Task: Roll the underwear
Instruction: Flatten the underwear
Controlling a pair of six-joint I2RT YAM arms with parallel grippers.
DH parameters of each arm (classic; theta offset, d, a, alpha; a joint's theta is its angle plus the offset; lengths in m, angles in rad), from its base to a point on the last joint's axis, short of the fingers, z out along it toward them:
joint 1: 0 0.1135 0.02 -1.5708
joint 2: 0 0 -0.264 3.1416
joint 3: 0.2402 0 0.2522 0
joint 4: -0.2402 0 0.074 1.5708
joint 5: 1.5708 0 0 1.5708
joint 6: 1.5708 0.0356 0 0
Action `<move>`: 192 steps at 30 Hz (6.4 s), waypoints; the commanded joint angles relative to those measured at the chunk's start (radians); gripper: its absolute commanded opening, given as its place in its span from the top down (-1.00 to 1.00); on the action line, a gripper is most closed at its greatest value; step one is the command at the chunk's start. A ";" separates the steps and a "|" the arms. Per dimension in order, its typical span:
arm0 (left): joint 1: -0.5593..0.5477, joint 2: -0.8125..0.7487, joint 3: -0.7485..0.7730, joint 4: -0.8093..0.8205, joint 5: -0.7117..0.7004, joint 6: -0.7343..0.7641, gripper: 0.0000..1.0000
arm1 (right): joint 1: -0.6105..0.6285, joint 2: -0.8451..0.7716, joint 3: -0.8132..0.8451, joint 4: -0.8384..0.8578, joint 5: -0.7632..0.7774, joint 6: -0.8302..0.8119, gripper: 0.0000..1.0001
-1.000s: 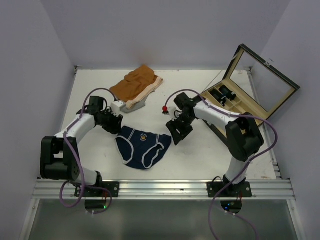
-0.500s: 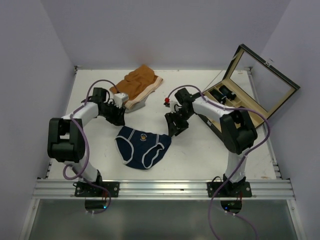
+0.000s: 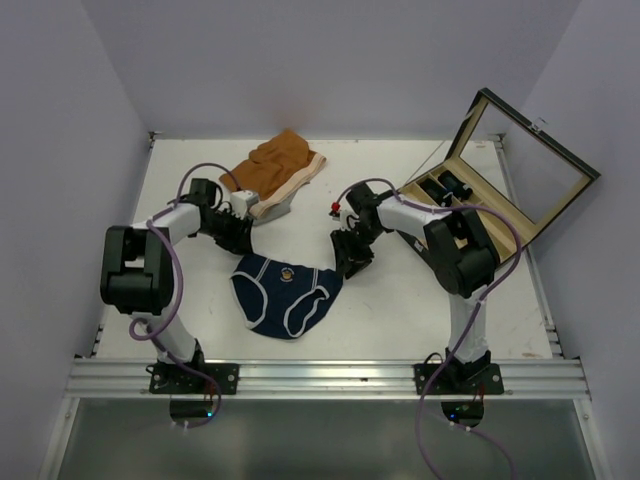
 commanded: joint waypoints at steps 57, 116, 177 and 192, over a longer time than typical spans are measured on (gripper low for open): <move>0.008 -0.416 -0.032 0.102 0.034 -0.100 0.26 | -0.084 -0.264 0.070 -0.042 0.041 -0.649 0.06; -0.150 -0.218 -0.294 0.168 -0.451 -0.020 -0.08 | 0.189 -0.347 -0.264 0.065 0.385 -0.527 0.99; -0.813 -0.488 -0.332 -0.037 -0.128 0.325 0.34 | 0.036 -0.235 -0.048 0.024 0.084 -0.402 1.00; -0.827 -0.341 -0.324 0.076 -0.186 0.279 0.28 | 0.039 -0.132 -0.166 0.074 0.184 -0.430 1.00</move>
